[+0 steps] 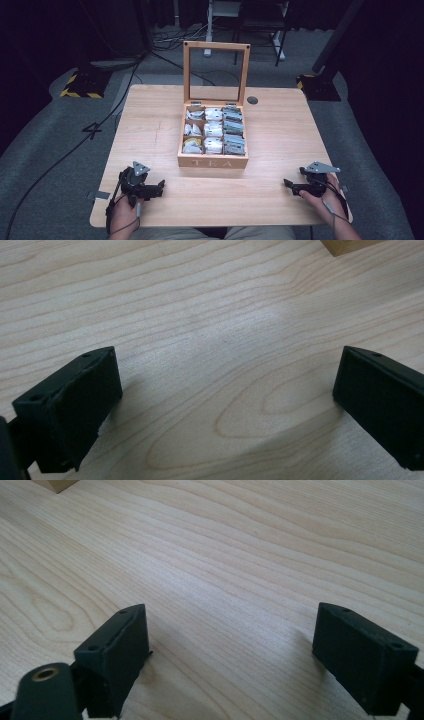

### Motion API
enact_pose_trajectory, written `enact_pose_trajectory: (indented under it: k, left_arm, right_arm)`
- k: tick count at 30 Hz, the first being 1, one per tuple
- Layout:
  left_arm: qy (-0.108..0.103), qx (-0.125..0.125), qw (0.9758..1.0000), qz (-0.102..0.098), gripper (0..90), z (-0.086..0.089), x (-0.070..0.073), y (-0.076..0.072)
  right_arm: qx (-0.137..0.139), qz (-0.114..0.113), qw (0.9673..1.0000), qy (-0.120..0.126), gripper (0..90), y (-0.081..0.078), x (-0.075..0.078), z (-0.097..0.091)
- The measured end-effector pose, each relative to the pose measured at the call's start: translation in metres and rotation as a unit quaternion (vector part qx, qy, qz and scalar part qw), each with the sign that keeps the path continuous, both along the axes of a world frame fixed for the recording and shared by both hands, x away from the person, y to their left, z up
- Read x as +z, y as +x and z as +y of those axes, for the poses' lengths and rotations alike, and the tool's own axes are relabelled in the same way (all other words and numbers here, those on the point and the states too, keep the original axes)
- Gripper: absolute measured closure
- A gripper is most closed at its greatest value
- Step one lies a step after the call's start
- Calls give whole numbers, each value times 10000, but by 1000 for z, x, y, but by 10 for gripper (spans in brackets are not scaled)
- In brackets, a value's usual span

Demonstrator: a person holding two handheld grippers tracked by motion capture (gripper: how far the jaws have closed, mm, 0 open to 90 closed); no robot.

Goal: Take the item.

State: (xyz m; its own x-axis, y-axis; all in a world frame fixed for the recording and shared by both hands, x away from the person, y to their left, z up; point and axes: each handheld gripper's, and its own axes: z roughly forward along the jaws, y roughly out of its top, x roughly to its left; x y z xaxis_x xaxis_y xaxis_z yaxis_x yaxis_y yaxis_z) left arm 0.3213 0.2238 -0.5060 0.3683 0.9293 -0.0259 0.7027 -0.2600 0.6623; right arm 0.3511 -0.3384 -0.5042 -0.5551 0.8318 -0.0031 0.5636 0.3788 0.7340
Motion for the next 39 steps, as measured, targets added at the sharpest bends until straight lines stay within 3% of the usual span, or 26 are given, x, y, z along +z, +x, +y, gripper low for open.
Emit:
enact_pose_trajectory:
  k: [24,32,35,39]
  left_arm:
    - [3,-1,10000,0,0,0,0,0]
    - [6,-5,10000,0,0,0,0,0]
    - [-2,-3,10000,3,0,0,0,0]
    - [-8,0,10000,3,0,0,0,0]
  right_arm:
    - [46,5,10000,11,154,4,0,2]
    - [4,-80,9999,87,341,4,2,-2]
    - [47,34,9996,273,358,4,5,-1]
    - [194,-59,9991,381,366,6,17,4]
